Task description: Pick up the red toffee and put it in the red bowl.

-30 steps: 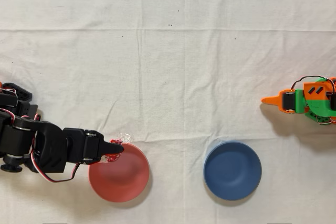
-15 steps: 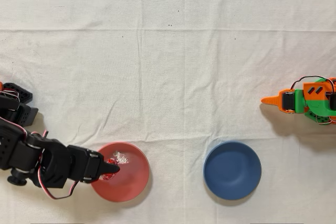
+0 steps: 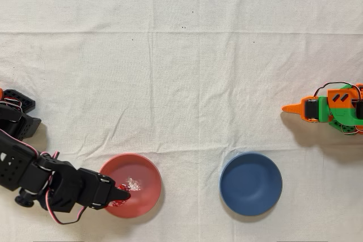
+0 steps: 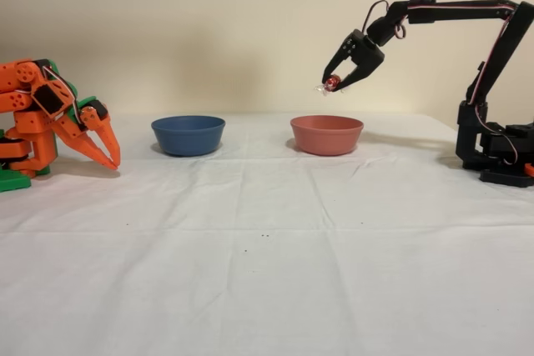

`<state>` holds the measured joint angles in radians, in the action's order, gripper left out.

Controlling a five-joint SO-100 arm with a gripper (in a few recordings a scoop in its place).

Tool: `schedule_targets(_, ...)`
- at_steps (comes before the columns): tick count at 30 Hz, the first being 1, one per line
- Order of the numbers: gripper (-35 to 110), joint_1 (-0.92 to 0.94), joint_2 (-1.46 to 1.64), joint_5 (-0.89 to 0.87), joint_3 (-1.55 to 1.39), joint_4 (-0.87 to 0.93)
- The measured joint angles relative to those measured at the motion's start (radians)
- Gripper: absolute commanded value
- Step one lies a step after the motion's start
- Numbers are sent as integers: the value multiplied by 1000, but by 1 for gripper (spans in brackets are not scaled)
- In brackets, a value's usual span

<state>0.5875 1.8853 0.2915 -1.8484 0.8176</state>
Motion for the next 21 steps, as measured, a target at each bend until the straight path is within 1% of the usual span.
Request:
schedule_targets(5, 7, 0, -63, 12, 0, -31)
schedule_targets(11, 8, -2, -69, 17, 0, -38)
schedule_targets(17, 26, 23, -74, 2, 2, -60)
schedule_targets(21, 33, 54, -98, -9, 6, -43)
